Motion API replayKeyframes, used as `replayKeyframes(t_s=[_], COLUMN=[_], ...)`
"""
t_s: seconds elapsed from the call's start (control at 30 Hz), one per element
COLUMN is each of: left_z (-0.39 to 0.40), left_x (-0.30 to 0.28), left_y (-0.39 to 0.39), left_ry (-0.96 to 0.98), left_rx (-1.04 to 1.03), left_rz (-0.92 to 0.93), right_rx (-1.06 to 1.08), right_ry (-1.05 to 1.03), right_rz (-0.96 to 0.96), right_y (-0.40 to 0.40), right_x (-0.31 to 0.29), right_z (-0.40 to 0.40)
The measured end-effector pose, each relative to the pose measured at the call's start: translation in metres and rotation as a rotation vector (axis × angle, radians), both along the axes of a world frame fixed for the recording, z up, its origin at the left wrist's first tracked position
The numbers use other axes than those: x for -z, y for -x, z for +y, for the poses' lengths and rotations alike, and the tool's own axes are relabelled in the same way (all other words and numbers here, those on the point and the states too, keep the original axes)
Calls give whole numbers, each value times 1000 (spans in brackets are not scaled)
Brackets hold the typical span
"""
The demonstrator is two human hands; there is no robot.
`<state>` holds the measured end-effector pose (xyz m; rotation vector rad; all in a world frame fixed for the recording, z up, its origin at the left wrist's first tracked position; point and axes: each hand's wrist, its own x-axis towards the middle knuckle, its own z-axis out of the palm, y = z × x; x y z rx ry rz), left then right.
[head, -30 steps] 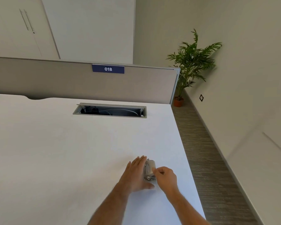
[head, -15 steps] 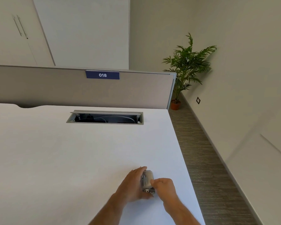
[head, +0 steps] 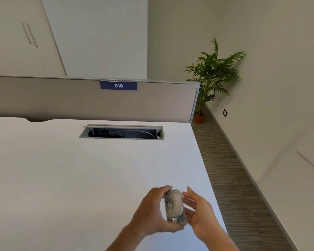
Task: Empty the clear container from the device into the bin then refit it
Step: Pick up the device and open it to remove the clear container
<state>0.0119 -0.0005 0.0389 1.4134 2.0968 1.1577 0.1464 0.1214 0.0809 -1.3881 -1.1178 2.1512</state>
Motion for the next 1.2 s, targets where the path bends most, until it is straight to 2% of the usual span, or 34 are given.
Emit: replayKeyframes(t_s=[0.1, 0.23, 0.43, 0.7, 0.93, 1.2], left_z=[-4, -8, -13, -17, -16, -14], left_x=[-10, -18, -23, -28, -34, -46], left_y=[-9, -13, -14, -20, -16, -7], left_ry=[-25, -38, -70, -114, -144, -154], left_rx=[32, 43, 54, 57, -39, -125], left_rz=[12, -1, -4, 22, 10, -8], right_rx=[-61, -99, -97, -72, -65, -47], right_ry=[81, 77, 31, 90, 198, 183], right_rz=[6, 19, 20, 29, 176, 326], right_y=[2, 4, 2, -3, -10, -22], right_x=[-1, 0, -5, -12, -14, -3], right_z=[1, -3, -8, -11, -18, -41])
